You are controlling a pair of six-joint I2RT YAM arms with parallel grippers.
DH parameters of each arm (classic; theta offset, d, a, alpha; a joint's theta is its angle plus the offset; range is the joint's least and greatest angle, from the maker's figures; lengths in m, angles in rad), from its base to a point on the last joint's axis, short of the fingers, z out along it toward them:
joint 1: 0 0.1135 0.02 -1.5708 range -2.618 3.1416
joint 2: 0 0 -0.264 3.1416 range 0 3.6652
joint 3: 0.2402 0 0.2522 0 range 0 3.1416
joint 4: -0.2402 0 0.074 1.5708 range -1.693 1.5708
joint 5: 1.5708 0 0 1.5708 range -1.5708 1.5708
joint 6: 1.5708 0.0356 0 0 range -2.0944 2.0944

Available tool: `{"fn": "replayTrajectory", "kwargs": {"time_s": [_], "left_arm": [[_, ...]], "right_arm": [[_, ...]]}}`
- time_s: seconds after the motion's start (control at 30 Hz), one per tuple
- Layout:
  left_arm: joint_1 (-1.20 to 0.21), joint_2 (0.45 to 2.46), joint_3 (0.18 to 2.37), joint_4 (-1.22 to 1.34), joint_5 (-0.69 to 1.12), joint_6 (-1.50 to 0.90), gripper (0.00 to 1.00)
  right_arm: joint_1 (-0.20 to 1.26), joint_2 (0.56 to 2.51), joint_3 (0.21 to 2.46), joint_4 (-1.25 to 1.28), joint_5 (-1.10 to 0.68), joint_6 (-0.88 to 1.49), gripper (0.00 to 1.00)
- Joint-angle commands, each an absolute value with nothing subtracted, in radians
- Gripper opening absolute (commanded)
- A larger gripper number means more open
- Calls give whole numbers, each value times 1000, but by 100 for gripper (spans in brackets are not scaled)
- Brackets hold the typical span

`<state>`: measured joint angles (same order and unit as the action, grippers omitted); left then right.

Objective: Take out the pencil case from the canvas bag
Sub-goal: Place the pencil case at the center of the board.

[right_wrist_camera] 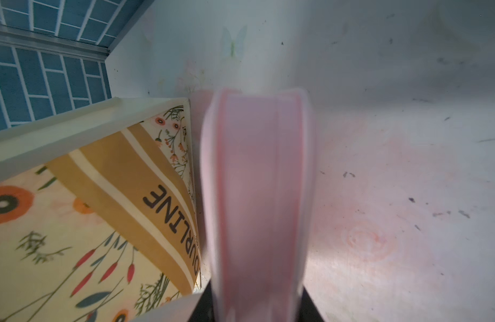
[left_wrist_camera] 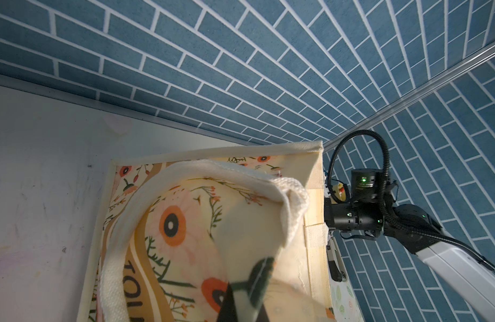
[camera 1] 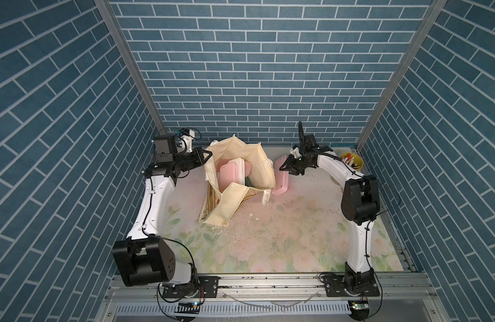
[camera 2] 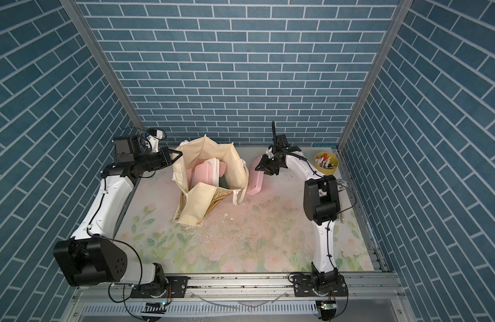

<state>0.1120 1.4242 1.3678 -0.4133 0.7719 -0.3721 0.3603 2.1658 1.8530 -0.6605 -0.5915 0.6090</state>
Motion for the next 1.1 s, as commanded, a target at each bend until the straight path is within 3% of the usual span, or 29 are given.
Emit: {"fn": "replayTrajectory", "kwargs": {"time_s": [0.0, 0.4, 0.6, 0.8, 1.07], "left_arm": [[120, 1403, 1365, -374, 813, -376, 0], [119, 1397, 1347, -343, 827, -403, 0], [119, 1394, 1344, -334, 832, -413, 0], [119, 1392, 1339, -332, 834, -416, 0], [119, 1394, 1343, -328, 835, -420, 0]], "right_arm": [[371, 2202, 1923, -625, -654, 653, 0], [386, 2322, 1931, -610, -683, 680, 3], [387, 2310, 1927, -663, -620, 663, 30], [387, 2280, 1927, -729, -543, 643, 49], [387, 2245, 1921, -783, -484, 631, 58]]}}
